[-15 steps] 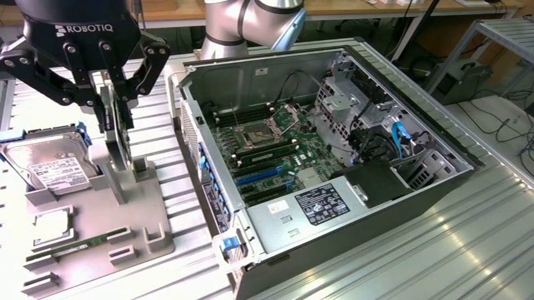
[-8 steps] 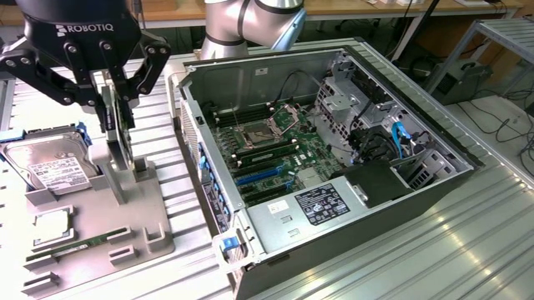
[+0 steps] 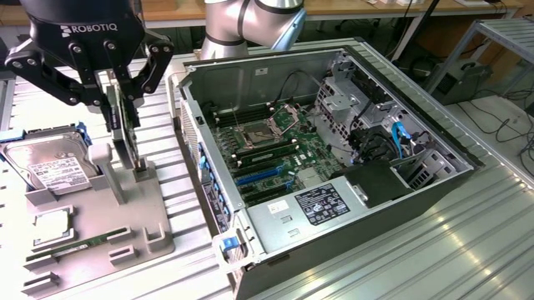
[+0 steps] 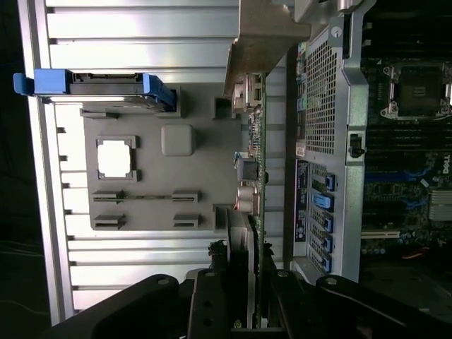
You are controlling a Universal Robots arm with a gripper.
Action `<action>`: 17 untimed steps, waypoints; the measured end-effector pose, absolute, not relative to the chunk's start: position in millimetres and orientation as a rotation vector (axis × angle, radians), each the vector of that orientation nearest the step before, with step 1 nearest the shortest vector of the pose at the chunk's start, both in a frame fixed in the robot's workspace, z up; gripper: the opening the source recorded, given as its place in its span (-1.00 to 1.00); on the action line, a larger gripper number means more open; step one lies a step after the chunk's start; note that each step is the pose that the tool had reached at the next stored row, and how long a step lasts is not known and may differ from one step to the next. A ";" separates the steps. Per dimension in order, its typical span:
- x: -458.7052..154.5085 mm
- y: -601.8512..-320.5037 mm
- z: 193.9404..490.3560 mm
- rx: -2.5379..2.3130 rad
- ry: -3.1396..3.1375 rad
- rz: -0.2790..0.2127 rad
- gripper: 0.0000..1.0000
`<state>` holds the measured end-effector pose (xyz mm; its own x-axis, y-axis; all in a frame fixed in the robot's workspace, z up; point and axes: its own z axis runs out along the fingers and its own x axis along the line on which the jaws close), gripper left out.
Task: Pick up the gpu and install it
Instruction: 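Pick up the gpu and move the gpu toward the slot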
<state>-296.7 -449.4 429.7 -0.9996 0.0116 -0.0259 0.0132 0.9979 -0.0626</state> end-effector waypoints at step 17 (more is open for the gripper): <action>-286.0 -449.4 429.1 0.019 3.108 -0.099 -0.45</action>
<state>-286.0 -449.4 429.1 -0.9994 0.0114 -0.0325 0.0135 0.9979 -0.0633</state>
